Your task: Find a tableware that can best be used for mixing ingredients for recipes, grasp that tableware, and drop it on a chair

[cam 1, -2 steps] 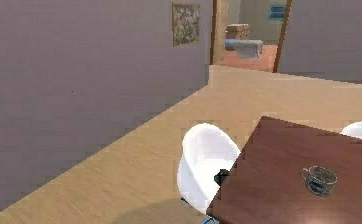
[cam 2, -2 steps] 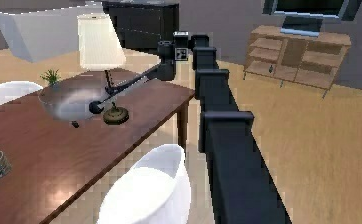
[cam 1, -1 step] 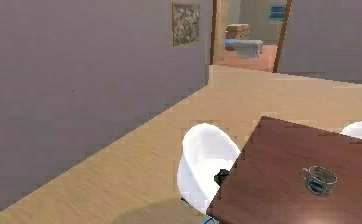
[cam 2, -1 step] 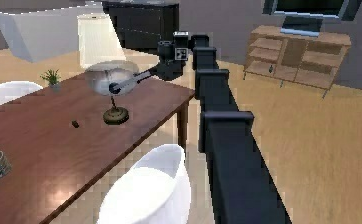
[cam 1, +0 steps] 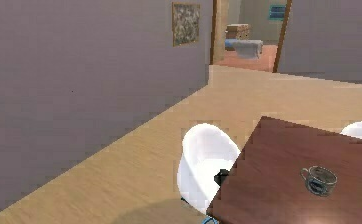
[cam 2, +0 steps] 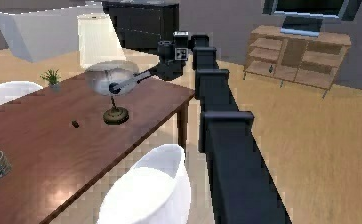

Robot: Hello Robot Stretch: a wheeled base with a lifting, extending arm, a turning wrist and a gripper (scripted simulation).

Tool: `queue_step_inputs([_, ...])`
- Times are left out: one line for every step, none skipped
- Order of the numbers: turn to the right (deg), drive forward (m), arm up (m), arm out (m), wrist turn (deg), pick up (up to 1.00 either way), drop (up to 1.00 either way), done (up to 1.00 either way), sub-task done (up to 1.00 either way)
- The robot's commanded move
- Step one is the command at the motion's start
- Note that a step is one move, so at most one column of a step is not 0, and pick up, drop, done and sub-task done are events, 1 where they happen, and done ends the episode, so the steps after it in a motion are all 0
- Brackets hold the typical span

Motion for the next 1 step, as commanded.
queue_step_inputs([0.0,0.0,-0.5,0.0,0.0,0.0,0.0,0.0,0.0])
